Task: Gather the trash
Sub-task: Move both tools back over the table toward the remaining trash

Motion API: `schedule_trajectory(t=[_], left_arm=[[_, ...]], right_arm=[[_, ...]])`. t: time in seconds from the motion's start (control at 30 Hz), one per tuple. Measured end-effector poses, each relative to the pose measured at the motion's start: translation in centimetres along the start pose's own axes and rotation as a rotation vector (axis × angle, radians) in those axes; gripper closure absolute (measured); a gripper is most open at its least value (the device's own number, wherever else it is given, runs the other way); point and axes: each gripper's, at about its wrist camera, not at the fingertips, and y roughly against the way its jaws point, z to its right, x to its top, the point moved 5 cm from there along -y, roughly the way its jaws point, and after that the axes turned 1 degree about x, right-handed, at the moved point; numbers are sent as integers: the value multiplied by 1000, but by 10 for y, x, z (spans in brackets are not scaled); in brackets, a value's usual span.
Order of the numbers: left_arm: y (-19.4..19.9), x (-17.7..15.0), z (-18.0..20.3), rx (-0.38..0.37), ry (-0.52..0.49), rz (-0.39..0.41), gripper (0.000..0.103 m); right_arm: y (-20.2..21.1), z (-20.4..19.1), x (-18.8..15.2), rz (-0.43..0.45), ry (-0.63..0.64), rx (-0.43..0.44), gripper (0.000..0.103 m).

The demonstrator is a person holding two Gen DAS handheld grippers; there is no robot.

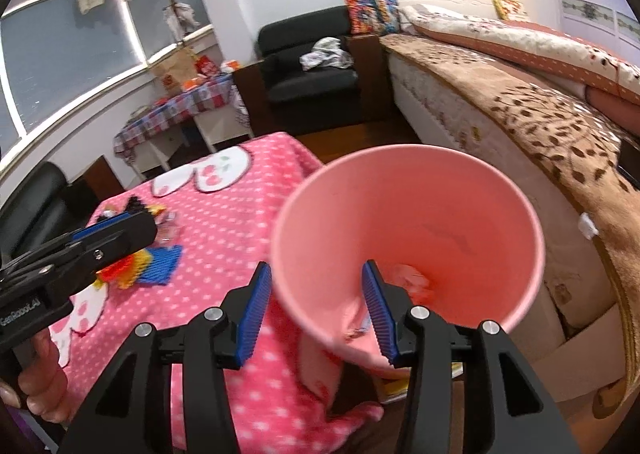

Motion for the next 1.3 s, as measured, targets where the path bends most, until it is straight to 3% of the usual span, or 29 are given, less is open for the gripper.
schedule_trajectory(t=[0.63,0.93,1.3], left_arm=[[49,-34,-105,234,140,4,55],[65,-59,-169,398,286,-33,55],[73,-69,-206,460,368,-57,55]], right_arm=[[-22,-106,-5,-33,168,170,56],[-37,-155,-7,-60,263,246,56],[-50,-199,-11,-76,333,299,53]])
